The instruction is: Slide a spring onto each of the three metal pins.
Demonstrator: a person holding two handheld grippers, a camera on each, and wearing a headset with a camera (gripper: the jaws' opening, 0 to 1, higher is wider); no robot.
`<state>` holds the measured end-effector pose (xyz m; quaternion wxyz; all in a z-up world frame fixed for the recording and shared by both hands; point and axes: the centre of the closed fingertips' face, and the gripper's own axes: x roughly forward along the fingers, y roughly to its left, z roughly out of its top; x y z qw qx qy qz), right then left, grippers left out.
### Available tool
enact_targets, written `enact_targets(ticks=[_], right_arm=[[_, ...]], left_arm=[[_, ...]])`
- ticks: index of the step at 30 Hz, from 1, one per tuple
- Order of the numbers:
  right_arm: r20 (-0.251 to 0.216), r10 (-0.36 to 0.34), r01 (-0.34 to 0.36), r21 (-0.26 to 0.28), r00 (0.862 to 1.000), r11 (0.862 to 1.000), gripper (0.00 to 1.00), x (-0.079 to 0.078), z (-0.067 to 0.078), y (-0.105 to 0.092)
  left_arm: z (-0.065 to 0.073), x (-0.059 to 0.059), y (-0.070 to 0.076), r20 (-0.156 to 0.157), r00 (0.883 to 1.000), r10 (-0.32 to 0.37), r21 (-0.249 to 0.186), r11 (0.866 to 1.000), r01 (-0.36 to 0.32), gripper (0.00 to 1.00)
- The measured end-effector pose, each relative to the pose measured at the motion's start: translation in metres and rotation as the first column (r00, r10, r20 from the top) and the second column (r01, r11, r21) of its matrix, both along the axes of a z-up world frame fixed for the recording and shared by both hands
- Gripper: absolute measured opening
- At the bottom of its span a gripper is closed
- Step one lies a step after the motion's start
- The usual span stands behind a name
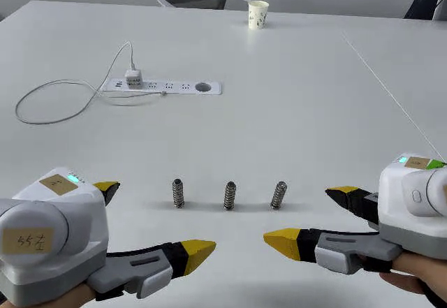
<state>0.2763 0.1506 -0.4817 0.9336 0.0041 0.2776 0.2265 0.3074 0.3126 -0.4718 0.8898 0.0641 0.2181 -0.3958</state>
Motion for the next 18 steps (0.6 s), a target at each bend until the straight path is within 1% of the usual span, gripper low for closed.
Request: enact_targets(ticks=[3,5,8,13,18], right_arm=[[0.001,-0.001,0.001,0.002,1.000,1.000,0.87,-0.0006,0.0004,0.0010],[0.004,0.000,0.000,0.003,1.000,1.000,0.88,-0.0005,0.0009,0.0015],[0.006,-0.003,0.003,0.003,1.000,1.000,0.90,-0.0005,0.0012,0.0013],[0.008,-0.003,0.003,0.004,1.000,1.000,0.91,-0.0013,0.0015,0.0010],[0.001,-0.002,0.002,0.001,1.000,1.000,0.91,-0.0024,0.0002,0.0002]], left_arm=[[-0.0009,-0.0004,0.0023,-0.009,1.000,0.006,0.001,1.000,-0.006,1.00],[-0.0011,-0.0006,0.0039,-0.006,1.000,0.009,0.008,1.000,-0.009,1.00],[-0.0004,-0.0007,0.0051,-0.008,1.000,0.014,0.001,1.000,-0.014,1.00],[-0.0010,-0.0009,0.0063,-0.007,1.000,0.015,0.010,1.000,-0.015,1.00],[-0.0010,-0.0008,0.0058,-0.007,1.000,0.015,0.006,1.000,-0.015,1.00]])
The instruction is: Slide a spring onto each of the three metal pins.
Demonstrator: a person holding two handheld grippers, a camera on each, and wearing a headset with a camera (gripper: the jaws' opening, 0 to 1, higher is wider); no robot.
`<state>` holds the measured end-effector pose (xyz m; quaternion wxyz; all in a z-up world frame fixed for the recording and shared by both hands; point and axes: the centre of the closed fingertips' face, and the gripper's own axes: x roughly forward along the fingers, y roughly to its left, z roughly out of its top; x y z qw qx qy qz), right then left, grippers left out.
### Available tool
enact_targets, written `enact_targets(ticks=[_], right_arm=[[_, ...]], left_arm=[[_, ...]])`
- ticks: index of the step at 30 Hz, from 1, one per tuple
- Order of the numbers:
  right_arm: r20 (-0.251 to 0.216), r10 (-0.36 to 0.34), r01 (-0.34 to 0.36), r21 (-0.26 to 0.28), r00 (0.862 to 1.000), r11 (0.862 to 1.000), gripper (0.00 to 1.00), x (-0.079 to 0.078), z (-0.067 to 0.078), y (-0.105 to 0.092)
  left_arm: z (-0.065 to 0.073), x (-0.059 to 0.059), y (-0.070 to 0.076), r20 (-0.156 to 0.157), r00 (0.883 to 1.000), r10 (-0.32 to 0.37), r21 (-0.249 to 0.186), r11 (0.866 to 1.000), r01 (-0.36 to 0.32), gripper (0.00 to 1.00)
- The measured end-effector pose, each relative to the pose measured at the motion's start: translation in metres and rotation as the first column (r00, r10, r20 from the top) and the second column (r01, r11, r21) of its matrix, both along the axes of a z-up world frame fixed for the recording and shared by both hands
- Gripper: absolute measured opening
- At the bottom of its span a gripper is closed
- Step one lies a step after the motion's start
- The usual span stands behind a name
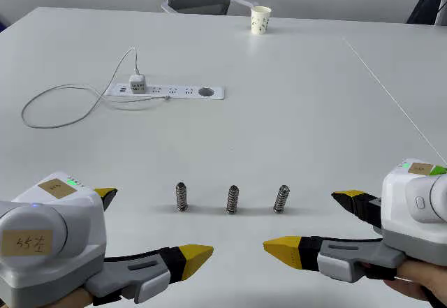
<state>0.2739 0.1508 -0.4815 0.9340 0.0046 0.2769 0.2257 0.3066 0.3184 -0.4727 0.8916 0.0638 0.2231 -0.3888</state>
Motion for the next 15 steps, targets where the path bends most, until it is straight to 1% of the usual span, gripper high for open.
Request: enact_targets(ticks=[15], right_arm=[[-0.001,0.003,-0.003,0.010,1.000,1.000,0.92,0.0003,0.0001,0.0022]], left_arm=[[-0.0003,-0.0012,-0.0006,-0.003,1.000,-0.004,0.000,1.000,0.004,1.00]])
